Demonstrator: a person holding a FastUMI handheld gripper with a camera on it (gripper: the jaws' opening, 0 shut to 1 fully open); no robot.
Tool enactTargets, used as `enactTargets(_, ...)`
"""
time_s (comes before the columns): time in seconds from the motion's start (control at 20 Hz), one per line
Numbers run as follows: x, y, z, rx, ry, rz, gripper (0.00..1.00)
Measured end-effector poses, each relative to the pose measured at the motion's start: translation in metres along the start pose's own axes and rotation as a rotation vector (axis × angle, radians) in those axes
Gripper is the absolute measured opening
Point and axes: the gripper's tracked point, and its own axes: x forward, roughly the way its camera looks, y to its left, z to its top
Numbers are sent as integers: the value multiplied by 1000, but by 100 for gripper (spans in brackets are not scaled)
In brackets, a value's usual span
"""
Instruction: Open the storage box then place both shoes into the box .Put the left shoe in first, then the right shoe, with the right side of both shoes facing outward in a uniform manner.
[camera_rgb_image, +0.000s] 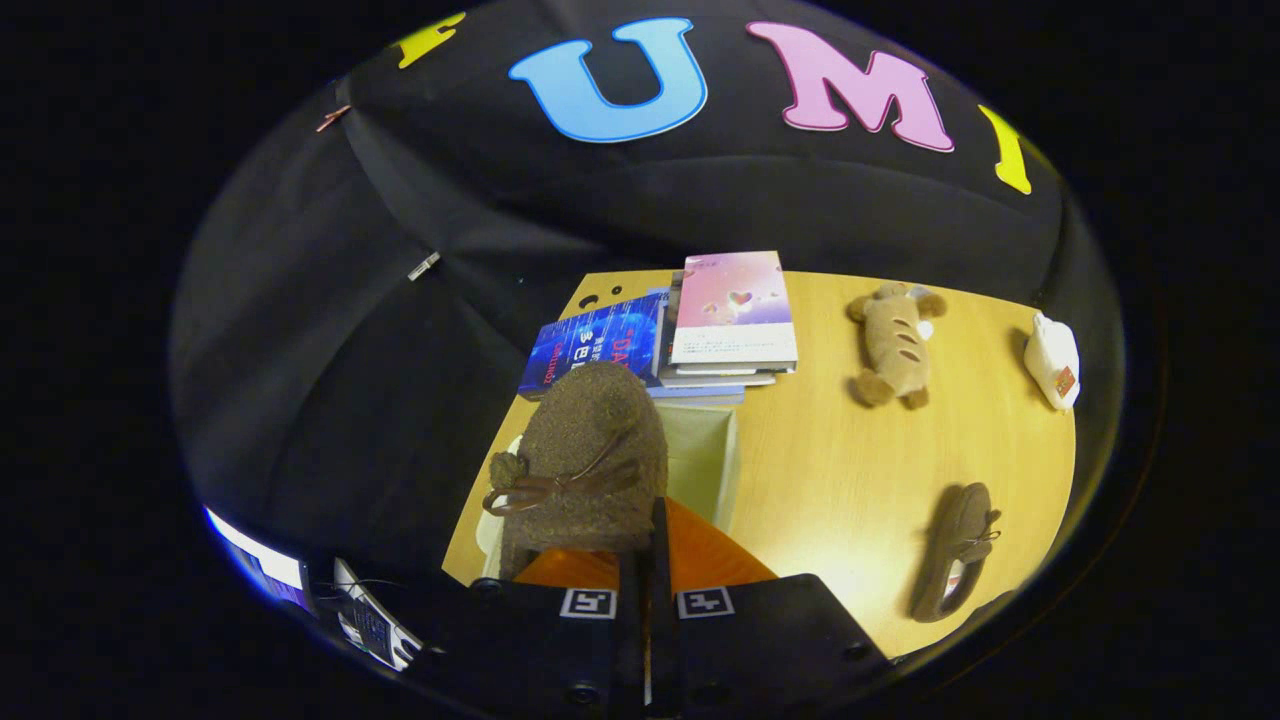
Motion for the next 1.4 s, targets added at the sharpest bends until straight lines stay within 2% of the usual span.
enactTargets(0.25, 38, 27, -11, 39, 39, -66, 8)
enactTargets(0.45, 51, 33, -17, 49, 56, -103, 7)
enactTargets(0.65, 59, 44, -27, 57, 94, -79, 8)
enactTargets(0.75, 59, 57, -29, 51, 101, -31, 15)
enactTargets(0.85, 56, 62, -29, 34, 95, -11, 22)
enactTargets(0.9, 55, 62, -28, 23, 94, -6, 28)
enactTargets(1.1, 50, 61, -32, -15, 103, 19, 64)
enactTargets(1.3, 32, 49, -34, -56, 95, 48, 94)
enactTargets(1.4, 16, 37, -28, -73, 63, 64, 98)
